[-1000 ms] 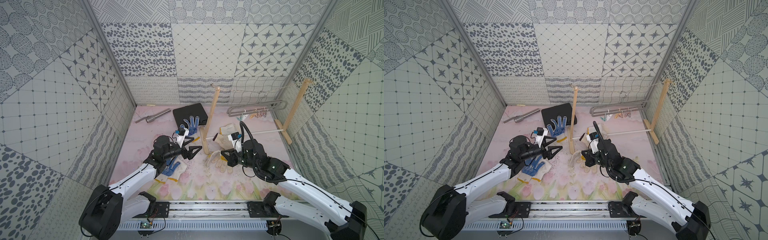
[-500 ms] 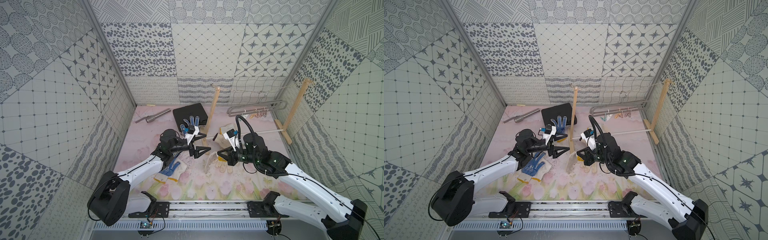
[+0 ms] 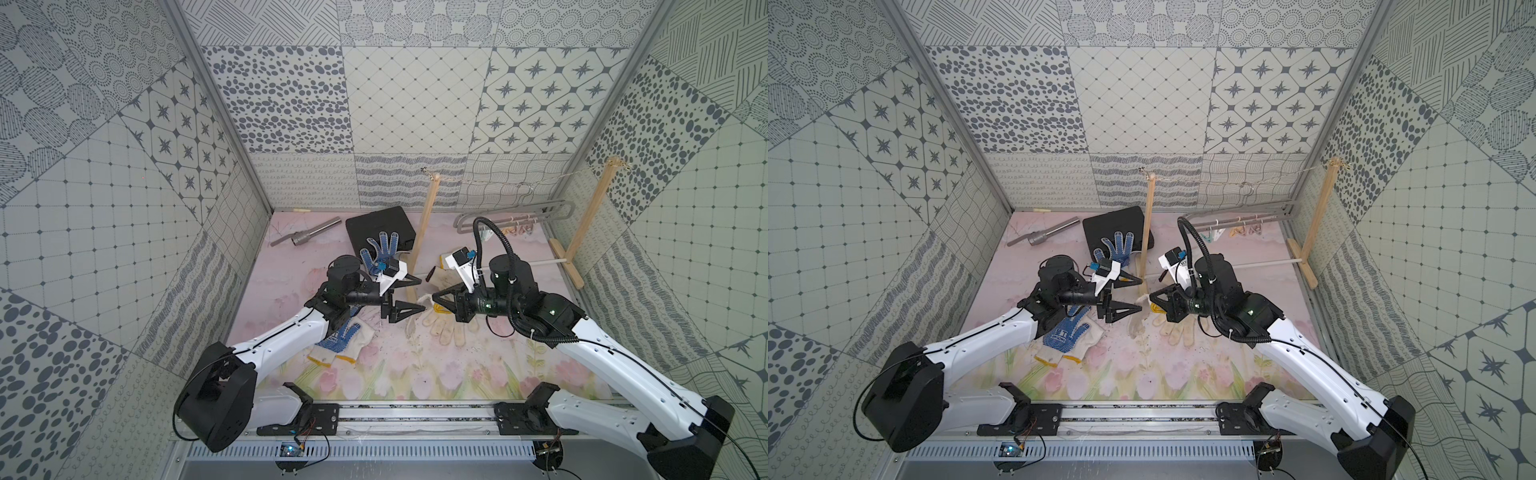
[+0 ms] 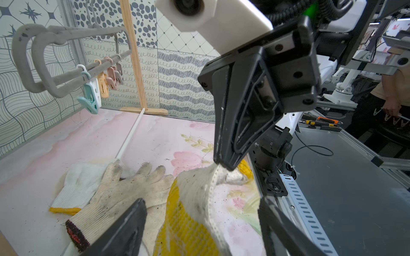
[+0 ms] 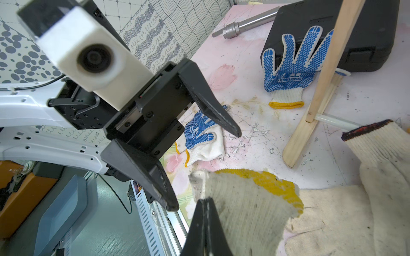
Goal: Clip the gloves onto a hanger to dry
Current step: Pick up the glove from the center of the board.
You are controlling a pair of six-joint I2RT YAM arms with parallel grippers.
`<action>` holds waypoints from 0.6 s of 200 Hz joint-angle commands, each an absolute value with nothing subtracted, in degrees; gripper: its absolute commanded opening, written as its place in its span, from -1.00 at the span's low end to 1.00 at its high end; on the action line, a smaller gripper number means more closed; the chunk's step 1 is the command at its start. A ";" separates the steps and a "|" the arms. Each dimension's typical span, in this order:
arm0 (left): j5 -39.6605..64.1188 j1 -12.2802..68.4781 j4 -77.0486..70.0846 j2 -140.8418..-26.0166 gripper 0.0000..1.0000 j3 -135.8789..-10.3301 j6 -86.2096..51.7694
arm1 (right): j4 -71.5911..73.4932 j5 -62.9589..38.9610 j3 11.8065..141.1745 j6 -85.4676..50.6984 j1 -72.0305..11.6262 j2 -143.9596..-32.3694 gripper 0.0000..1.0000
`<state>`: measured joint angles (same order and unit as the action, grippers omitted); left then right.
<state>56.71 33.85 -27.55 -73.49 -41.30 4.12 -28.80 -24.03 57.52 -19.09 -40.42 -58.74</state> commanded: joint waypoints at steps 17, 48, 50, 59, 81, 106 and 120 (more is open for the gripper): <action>55.78 36.38 -17.60 -74.31 0.49 -44.01 12.31 | -27.79 -25.42 59.44 -18.01 -40.16 -59.72 -1.00; 49.11 38.89 -11.56 -76.58 0.11 -47.46 15.15 | -26.90 -26.32 59.21 -18.72 -40.16 -60.15 -1.00; 48.60 39.08 -10.97 -76.74 0.07 -47.81 15.41 | -26.94 -26.36 59.21 -18.72 -40.10 -60.13 -1.00; 46.36 39.73 -8.75 -77.51 -0.09 -49.25 16.37 | -26.84 -26.37 59.24 -18.72 -40.10 -60.20 -1.00; 42.88 40.24 -5.60 -78.79 -0.64 -51.64 16.66 | -27.11 -26.48 59.37 -18.65 -40.16 -60.29 -1.00; 43.08 40.20 -1.57 -78.93 -1.00 -53.67 18.10 | -27.95 -24.96 59.71 -18.76 -39.49 -60.60 -0.25; 43.47 40.20 -0.65 -78.69 -1.00 -53.89 18.40 | -28.48 -24.13 59.73 -17.95 -39.20 -60.22 0.20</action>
<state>47.31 39.81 -9.21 -78.61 -51.57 14.09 -29.10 -25.02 58.11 -19.22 -39.66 -60.18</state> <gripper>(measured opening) 0.058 0.389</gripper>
